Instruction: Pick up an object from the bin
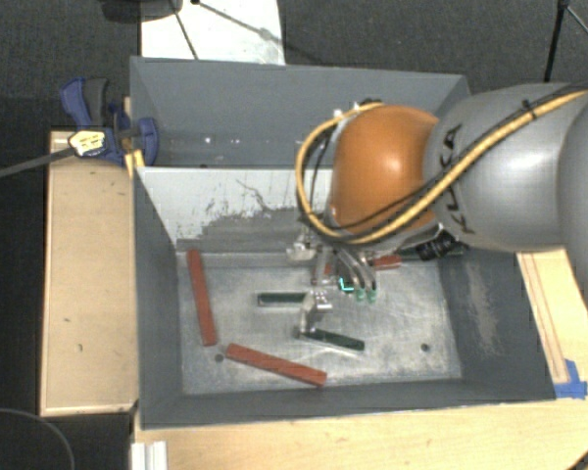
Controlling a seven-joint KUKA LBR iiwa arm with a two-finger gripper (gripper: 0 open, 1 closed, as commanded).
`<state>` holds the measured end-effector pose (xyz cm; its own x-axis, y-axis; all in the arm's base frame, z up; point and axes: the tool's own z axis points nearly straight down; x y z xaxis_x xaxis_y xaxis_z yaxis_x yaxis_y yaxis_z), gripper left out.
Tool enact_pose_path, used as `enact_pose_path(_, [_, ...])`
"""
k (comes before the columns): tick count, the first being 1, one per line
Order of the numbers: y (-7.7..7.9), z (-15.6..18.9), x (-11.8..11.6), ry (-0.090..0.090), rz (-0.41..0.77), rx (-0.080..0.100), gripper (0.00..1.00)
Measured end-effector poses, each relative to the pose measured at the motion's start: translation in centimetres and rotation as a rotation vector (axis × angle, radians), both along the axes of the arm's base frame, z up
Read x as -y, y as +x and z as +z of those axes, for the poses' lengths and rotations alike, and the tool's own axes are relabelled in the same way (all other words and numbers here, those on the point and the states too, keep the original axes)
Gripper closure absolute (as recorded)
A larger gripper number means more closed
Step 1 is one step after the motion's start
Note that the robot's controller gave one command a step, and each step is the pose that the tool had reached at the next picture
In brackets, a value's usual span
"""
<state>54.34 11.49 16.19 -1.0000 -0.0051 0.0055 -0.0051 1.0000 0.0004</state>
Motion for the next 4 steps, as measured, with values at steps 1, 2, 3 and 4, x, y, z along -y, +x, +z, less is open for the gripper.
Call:
enact_pose_path(1, [0.2,0.4,0.1,0.001,-0.004,0.008,0.00])
enact_pose_path(2, [1.3,-1.2,0.6,0.001,-0.047,0.007,0.00])
enact_pose_path(3, [1.7,-4.4,0.6,0.000,-0.190,0.006,0.00])
enact_pose_path(4, [1.8,-5.1,0.9,-0.001,-0.111,0.004,0.00])
